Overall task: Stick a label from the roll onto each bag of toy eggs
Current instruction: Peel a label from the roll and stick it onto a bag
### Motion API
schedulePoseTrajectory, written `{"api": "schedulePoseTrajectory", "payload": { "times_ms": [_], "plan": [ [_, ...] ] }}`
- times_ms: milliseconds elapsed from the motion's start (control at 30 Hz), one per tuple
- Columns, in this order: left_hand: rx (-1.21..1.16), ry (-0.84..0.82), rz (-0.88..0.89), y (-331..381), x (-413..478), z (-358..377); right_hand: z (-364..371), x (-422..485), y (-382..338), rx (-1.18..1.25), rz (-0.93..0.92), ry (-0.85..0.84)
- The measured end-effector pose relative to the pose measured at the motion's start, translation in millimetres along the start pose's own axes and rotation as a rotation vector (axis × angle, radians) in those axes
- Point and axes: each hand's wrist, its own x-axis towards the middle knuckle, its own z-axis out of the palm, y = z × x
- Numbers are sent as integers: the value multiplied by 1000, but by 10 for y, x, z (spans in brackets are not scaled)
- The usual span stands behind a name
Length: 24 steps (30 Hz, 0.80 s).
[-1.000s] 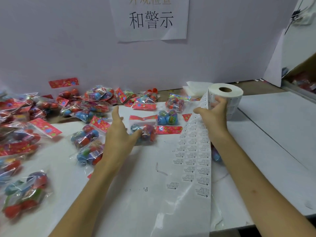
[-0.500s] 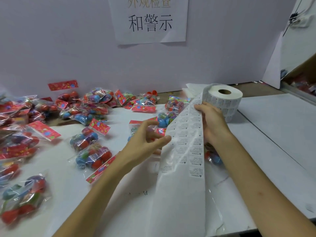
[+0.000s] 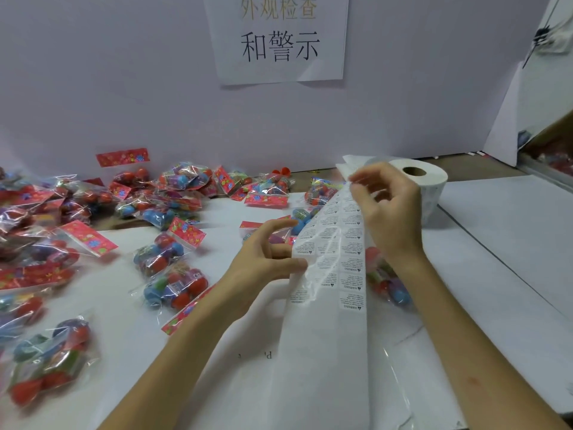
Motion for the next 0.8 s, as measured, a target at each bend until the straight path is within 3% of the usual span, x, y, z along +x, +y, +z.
{"api": "schedulePoseTrajectory", "payload": {
  "times_ms": [133, 233, 800],
  "plan": [
    [-36, 35, 61, -19, 6, -21, 40, -118, -133, -70, -146, -494],
    [-70, 76, 102, -28, 16, -45, 68, -156, -124, -139, -128, -640],
    [96, 31, 212, -98, 38, -15, 124, -209, -13, -67, -28, -662]
  ]
}}
